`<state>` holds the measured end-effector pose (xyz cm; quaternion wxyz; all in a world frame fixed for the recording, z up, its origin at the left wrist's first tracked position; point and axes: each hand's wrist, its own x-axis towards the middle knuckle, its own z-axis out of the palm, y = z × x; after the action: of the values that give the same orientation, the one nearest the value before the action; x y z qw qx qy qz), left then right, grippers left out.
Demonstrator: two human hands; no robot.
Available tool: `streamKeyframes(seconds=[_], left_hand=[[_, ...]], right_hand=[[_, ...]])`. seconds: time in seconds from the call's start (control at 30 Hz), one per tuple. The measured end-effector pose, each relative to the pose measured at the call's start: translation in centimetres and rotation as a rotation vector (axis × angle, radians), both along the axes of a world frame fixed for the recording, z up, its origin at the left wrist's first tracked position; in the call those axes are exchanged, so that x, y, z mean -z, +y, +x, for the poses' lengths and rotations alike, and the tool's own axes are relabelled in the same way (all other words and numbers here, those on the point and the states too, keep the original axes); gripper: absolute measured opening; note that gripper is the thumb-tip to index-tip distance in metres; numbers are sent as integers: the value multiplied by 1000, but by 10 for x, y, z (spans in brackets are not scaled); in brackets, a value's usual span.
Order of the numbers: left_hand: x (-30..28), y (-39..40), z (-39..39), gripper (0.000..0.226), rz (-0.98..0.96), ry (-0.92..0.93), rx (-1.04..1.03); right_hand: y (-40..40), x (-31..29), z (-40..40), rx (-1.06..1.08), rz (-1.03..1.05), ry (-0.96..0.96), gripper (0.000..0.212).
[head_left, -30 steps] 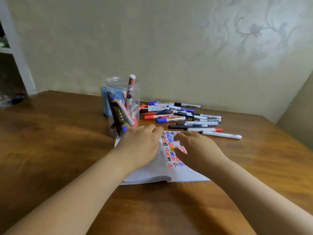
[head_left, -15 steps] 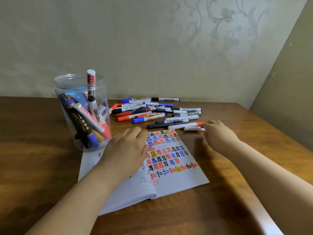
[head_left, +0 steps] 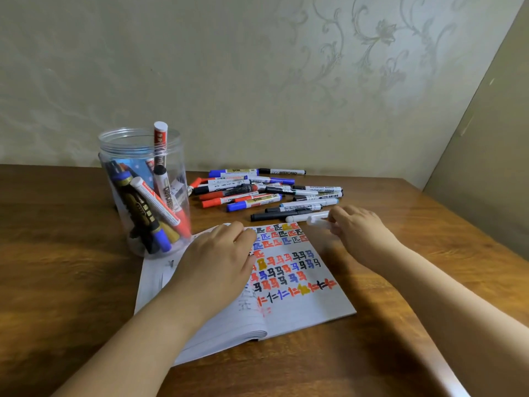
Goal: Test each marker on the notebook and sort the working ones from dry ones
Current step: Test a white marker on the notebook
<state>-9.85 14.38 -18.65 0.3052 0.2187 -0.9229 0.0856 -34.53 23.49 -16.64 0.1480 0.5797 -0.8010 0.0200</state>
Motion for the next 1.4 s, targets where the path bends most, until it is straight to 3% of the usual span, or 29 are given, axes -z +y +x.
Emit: streamKeyframes(seconds=[0.2, 0.3, 0.37, 0.8, 1.07, 1.17, 1.4], left_hand=[[1, 2, -1, 40, 62, -14, 52], [2, 1, -1, 31, 91, -77, 54], [2, 2, -2, 21, 171, -126, 59], [6, 5, -5, 18, 419, -140, 141], [2, 5, -2, 16, 521, -145, 251], [0, 6, -1, 19, 546, -163, 243], [-3, 8, 1, 24, 551, -193, 204]], right_hand=[[11, -7, 71, -346, -30, -201, 15], [4, 7, 84, -400, -65, -180, 16], [-1, 20, 87, -415, -91, -119, 17], [4, 41, 98, -475, -249, -13, 30], [15, 34, 99, -493, -249, 39, 10], [15, 32, 101, -479, -221, -7, 26], [13, 28, 99, -480, -270, -8, 38]])
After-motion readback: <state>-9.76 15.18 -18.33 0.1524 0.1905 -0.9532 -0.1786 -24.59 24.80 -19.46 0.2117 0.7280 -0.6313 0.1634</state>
